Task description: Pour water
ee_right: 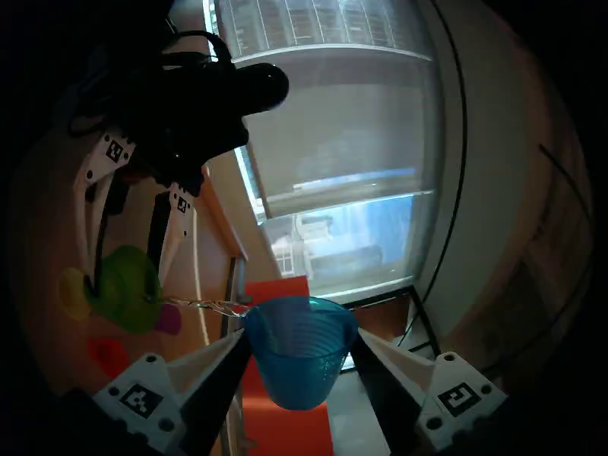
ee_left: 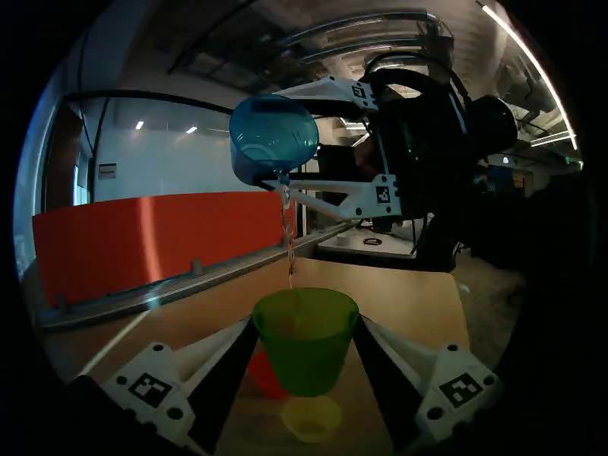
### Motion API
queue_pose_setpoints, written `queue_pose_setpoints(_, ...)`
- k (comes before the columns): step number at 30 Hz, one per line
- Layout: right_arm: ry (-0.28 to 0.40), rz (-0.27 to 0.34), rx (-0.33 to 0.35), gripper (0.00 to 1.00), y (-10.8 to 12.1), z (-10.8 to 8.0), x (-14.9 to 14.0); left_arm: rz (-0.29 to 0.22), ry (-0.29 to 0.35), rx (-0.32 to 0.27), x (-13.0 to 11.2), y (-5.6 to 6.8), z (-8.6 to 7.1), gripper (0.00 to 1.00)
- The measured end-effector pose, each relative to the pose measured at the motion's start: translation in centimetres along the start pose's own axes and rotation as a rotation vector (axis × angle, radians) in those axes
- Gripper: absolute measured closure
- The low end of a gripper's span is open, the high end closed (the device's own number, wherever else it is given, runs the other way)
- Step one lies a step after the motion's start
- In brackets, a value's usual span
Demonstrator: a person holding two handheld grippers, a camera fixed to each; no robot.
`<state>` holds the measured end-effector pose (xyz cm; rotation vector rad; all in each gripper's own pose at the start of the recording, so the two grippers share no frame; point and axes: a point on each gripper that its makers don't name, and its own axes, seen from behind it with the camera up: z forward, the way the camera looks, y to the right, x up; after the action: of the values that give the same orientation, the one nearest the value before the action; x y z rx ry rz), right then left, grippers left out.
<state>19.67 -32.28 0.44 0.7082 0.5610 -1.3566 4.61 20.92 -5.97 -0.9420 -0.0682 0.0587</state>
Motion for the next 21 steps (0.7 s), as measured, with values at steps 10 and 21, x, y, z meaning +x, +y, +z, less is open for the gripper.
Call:
queue_pose_setpoints(10,0.0,-0.038,-0.007,0.1,0.7,0.0,0.1,-0.002,0.004,0.005,0.1,-0.3,-0.1,0.14)
queue_pose_setpoints(21,-0.006,-0.099,-0.01,0.1,1.2,0.0,0.2,-0.006,0.004,0.008,-0.1,-0.6,-0.2,0.14)
